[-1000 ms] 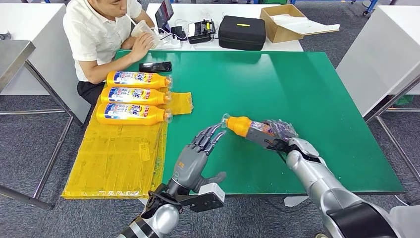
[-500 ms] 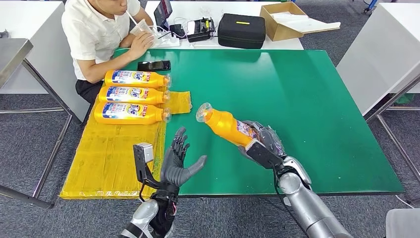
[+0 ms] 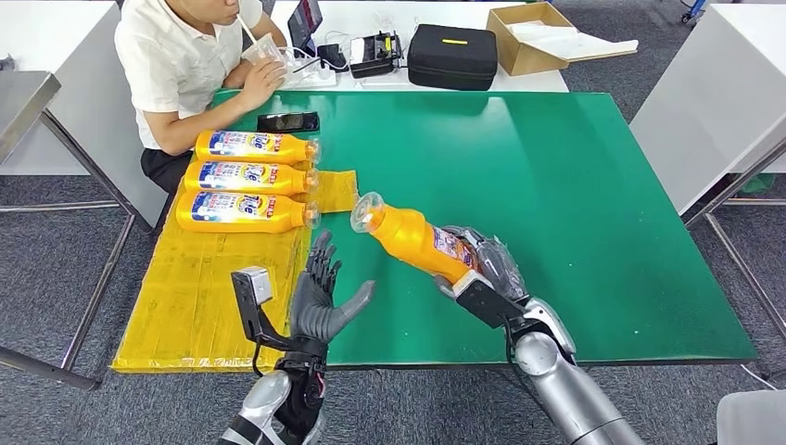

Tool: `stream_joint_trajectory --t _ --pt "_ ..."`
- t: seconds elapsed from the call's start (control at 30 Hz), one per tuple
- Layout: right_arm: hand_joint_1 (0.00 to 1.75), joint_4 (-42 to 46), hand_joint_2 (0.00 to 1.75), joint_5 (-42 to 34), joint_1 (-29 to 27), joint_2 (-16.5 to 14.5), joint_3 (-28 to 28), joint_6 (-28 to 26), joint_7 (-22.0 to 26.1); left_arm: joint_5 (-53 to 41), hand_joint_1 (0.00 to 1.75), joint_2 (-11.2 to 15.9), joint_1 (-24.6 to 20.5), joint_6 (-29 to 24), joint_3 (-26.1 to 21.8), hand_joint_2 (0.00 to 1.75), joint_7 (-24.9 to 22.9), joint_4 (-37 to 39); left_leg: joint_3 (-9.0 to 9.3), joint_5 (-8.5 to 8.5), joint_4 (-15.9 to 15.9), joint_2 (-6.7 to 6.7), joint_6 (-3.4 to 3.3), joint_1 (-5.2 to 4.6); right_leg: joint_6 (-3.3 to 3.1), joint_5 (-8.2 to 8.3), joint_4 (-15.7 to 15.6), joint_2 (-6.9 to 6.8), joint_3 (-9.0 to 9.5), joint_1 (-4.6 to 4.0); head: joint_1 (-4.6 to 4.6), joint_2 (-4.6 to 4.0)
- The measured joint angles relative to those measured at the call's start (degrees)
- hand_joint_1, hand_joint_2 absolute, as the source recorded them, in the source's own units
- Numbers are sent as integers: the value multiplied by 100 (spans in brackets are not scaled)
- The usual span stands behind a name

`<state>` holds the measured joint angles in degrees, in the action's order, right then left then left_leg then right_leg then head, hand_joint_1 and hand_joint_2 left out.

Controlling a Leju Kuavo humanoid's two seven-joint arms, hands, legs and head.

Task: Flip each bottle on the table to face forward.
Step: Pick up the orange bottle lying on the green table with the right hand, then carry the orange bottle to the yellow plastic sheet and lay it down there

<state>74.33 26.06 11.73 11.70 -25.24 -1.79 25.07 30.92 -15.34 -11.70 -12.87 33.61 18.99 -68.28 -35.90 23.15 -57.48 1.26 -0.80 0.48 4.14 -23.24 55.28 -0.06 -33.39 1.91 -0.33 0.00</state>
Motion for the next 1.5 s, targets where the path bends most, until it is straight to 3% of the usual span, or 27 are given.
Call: stream_joint_trajectory --t 0.3,0.53,0.8,1.3,1.5 --pt "174 31 175 126 -59 -174 -250 76 221 646 0 33 105 460 -52 175 -224 -388 -8 0 1 -3 0 0 0 0 0 1 -7 0 1 0" --pt "175 -453 175 183 190 -388 -753 284 563 861 0 37 98 772 47 175 -244 -656 -8 -1 1 -3 1 0 0 0 0 1 -9 0 0 0" --pt "173 -742 175 125 602 -553 -1218 399 623 1343 0 45 -9 1002 51 175 -469 -515 -9 -2 0 -3 1 1 0 0 1 1 -12 0 1 0" --pt "164 -751 175 -121 572 -531 -1226 116 588 1194 0 72 -54 1004 54 175 -286 -424 -13 -1 -1 -5 1 0 0 0 0 3 -20 1 2 0" --pt "166 -709 175 -354 550 -523 -1183 459 623 642 0 67 -63 839 124 175 123 -424 -13 -2 -1 -5 1 0 0 0 0 2 -20 1 1 0"
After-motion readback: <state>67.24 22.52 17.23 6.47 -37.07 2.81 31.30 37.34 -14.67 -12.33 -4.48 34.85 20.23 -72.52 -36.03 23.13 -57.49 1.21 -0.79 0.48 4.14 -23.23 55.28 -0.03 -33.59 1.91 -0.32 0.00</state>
